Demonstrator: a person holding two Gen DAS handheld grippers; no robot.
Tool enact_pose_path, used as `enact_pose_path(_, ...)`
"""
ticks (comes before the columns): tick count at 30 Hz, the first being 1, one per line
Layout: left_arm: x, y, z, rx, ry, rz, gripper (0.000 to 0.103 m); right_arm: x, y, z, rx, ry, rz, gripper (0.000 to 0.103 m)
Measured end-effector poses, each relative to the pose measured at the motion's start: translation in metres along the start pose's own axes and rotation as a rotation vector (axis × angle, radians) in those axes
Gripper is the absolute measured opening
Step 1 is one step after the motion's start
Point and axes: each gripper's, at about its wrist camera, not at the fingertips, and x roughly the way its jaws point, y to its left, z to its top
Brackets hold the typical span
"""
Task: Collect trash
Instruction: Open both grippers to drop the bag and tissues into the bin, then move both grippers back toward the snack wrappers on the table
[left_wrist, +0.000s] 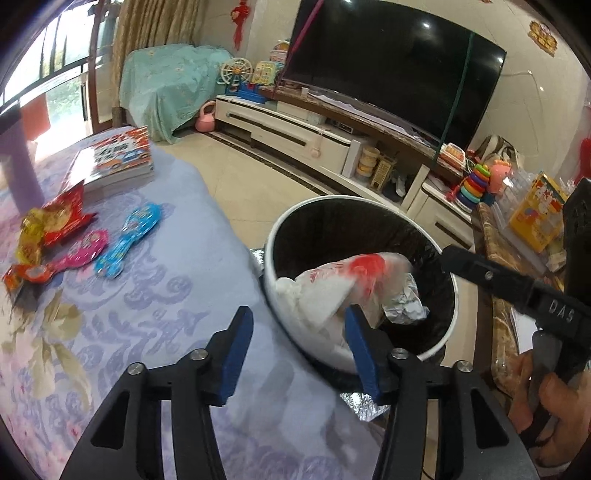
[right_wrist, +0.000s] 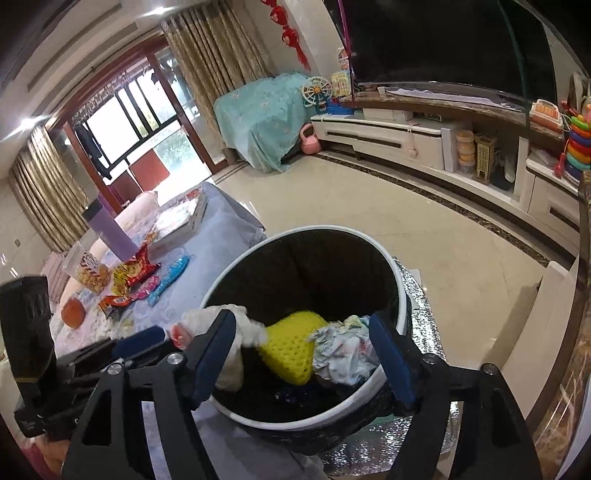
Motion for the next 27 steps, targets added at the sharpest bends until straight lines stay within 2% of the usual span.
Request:
enact_pose_path(2,-0.007,0.008,-0.008,-0.019,-0.005,0.002,0.053,-0.004,0.004,-0.002,-0.001,-0.017,0.003,0.082)
enact_pose_path(16,-0.056,0.055,-0.055,-0.113,-0.035,0.055,0.054,-0.021,0.036,-0.015,0.005,-0.057,0.069,0.084)
enact_pose_path(27,-0.103,0.118,-0.088,-0.213,-0.058,0.177,0.054,0.007,0.099,-0.04,-0.054,0.011,0.182,0.087)
